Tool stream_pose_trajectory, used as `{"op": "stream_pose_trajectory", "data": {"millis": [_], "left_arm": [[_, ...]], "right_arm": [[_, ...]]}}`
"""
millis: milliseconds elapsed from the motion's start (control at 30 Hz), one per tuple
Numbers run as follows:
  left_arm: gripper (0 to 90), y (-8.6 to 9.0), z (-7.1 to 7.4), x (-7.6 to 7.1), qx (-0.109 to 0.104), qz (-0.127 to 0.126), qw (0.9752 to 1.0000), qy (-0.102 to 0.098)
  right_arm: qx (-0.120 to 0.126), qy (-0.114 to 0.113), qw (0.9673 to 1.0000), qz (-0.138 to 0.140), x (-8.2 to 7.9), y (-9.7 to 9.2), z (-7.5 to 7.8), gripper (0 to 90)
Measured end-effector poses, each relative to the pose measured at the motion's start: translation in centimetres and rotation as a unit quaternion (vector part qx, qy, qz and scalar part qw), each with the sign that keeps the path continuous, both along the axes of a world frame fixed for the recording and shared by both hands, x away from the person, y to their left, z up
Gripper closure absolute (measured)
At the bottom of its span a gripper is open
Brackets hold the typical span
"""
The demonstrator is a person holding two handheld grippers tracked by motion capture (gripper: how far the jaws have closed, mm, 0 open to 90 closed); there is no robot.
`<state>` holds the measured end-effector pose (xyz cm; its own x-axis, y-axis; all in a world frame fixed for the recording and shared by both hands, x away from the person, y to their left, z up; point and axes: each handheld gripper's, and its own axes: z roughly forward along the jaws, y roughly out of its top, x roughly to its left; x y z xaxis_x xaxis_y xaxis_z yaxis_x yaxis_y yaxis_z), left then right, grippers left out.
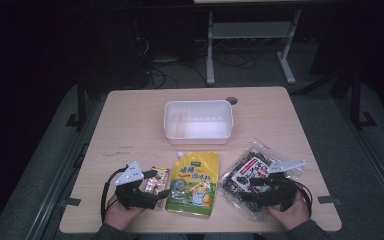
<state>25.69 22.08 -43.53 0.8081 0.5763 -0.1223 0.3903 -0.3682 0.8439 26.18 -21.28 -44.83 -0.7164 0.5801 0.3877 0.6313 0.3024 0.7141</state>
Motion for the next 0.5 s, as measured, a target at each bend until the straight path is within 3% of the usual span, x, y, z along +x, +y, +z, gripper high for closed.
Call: {"op": "stream_pose_trajectory", "data": {"millis": [500], "left_arm": [[16.5, -0.3, -0.2, 0.1, 0.005, -0.004, 1.0000, 0.003]], "right_arm": [[-0.005, -0.007, 0.9997, -0.023, 0.2, -1.3, 0.6, 24.6]]}}
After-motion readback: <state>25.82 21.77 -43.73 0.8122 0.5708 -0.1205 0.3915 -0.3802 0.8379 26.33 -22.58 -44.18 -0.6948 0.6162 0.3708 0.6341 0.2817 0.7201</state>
